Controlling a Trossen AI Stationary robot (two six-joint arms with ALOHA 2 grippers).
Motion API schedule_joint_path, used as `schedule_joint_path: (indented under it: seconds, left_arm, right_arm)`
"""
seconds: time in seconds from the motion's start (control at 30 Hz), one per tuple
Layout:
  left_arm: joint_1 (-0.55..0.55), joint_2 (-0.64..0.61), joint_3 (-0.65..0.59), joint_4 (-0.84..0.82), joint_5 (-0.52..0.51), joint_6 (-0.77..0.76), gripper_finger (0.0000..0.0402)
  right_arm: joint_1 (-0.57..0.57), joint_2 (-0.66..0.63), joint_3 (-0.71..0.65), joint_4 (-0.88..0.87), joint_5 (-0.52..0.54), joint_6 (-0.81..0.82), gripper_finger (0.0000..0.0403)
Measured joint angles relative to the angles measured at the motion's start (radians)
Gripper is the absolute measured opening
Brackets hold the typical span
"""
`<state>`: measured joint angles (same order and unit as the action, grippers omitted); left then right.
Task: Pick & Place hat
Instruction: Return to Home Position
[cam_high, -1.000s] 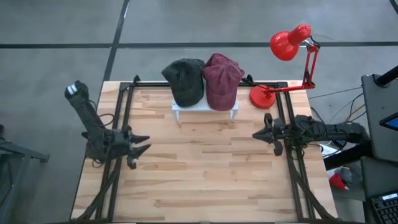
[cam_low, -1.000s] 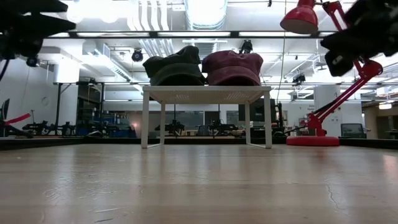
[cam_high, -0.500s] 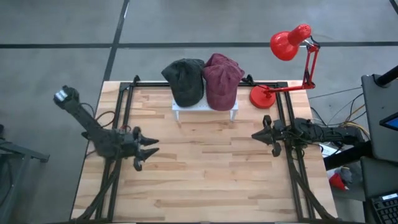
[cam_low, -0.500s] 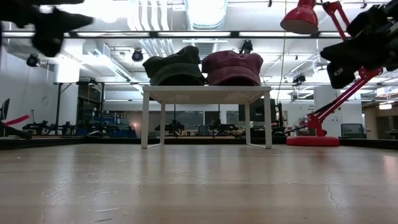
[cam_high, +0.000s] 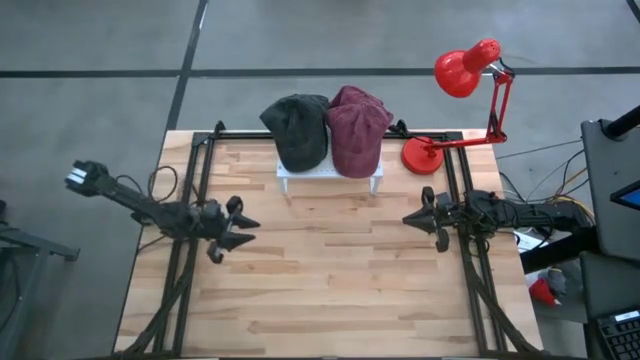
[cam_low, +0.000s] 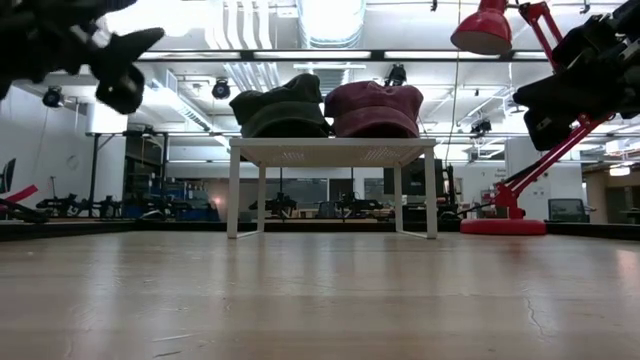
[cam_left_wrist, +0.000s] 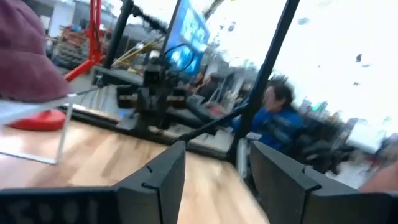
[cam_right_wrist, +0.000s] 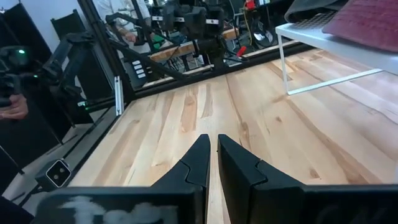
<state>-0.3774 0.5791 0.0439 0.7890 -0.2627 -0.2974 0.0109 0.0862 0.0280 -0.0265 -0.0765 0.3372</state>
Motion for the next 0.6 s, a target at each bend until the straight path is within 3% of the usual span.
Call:
schedule_joint_path:
  seconds: [0.17,0.4,0.6]
  left_arm:
    - [-0.007,-0.16,-0.026,-0.084,-0.011,0.058,0.0182]
    - [-0.006,-0.274,-0.033,-0.325,-0.31,0.119,0.0181]
    - [-0.006,-0.282,-0.034,-0.502,-0.373,0.119,0.0182]
  right_arm:
    - [0.0,0.001,0.0,0.0,-0.001,0.001,0.0029]
    - [0.0,0.002,0.0,0.0,-0.002,0.0,0.0029]
    - [0.0,0.002,0.0,0.0,-0.001,0.001,0.0029]
